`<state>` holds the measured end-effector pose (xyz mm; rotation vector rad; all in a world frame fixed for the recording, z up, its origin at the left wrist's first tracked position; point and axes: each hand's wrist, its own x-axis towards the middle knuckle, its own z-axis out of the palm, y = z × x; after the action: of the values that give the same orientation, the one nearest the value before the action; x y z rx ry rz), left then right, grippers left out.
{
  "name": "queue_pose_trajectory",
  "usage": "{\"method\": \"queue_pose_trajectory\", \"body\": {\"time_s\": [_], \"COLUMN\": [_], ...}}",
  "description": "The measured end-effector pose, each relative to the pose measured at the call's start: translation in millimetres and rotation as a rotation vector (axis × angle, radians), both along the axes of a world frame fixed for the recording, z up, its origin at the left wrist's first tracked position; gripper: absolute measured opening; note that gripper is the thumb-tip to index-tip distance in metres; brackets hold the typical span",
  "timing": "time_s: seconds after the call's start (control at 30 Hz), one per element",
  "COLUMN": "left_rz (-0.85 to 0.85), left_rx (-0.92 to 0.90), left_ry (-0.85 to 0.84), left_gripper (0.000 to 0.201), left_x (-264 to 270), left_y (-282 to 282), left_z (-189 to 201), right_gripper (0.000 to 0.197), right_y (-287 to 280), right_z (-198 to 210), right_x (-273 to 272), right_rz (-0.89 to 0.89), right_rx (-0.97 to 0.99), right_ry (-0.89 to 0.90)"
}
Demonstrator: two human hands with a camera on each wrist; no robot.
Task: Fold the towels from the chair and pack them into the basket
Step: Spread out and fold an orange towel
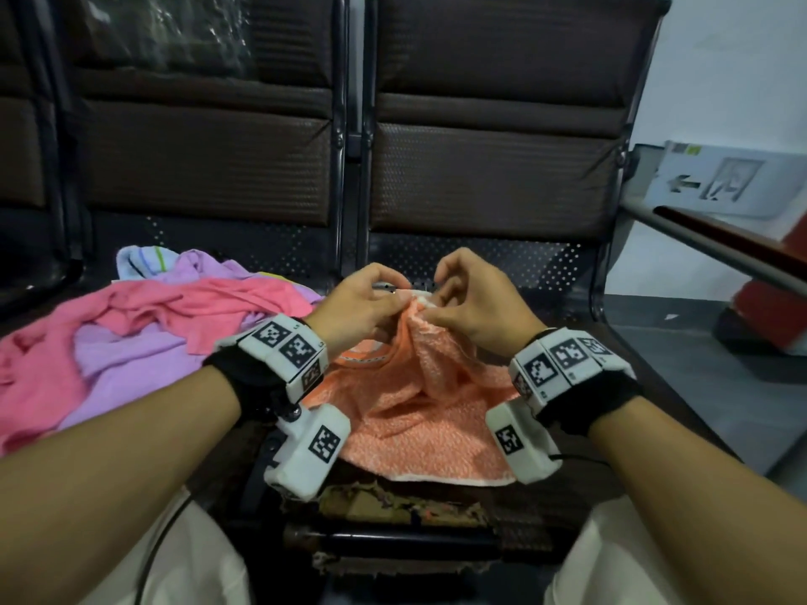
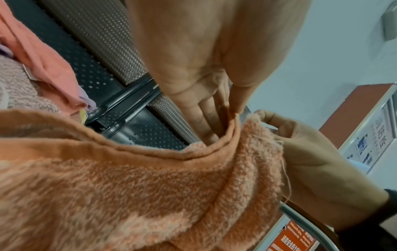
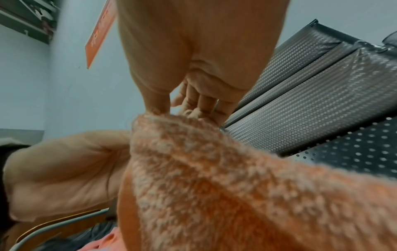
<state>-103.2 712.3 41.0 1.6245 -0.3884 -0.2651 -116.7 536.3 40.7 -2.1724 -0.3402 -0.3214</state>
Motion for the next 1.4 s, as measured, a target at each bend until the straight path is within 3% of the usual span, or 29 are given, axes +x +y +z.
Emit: {"method": "queue_pose_trajectory", "body": {"time_s": [0.13, 0.33, 0.57, 0.63, 0.77, 0.83, 0.93, 1.03, 1.13, 1.23, 1.33, 1.4], "left_rz": [-0.053, -0.086, -0.007, 0.034, 0.017, -0.023, -0.011, 0.106, 0.176, 0.203, 0.193, 0.213], "left_rx": [0.059, 0.073, 0.205, 0.204, 0.214, 0.227, 0.346, 0.609, 0.647, 0.596, 0.543, 0.473], "left_ry": [-0.052, 0.024, -0.169, -0.202, -0.223, -0.226, -0.322, -0.554, -0.648, -0.738, -0.819, -0.838], "left_gripper": [0.006, 0.002, 0.019, 0.024, 0.024, 0.021, 0.027, 0.039, 0.034, 0.024, 0.019, 0.017], "left_x": [-5, -5, -6, -2, 1, 1, 6, 9, 7, 4, -1, -4], "left_y": [1, 2, 8, 15, 30, 34, 46, 54, 53, 47, 41, 38], "left_z": [3, 2, 6, 9, 14, 16, 20, 21, 22, 24, 25, 26], "right_gripper": [0.046, 0.046, 0.031, 0.024, 0.010, 0.005, 0.013, 0.013, 0.033, 0.050, 0.023, 0.021], "right_y": [5, 3, 1, -5, -16, -16, -19, -24, -28, -27, -26, -30], "right_z": [-5, -7, 2, 4, 1, 0, 8, 19, 28, 32, 34, 37], "right_x": [1, 0, -9, -14, -21, -23, -23, -21, -22, -26, -28, -31], "right_rz": [0.006, 0.014, 0.163, 0.240, 0.255, 0.196, 0.081, -0.050, -0.142, -0.177, -0.135, -0.130], "right_rx": [0.002, 0.010, -0.018, -0.175, -0.823, -0.931, -0.909, -0.770, -0.639, -0.779, -0.816, -0.763], "right_ry": [-0.033, -0.039, 0.124, 0.179, 0.207, 0.203, 0.110, -0.104, -0.295, -0.169, -0.078, -0.097]}}
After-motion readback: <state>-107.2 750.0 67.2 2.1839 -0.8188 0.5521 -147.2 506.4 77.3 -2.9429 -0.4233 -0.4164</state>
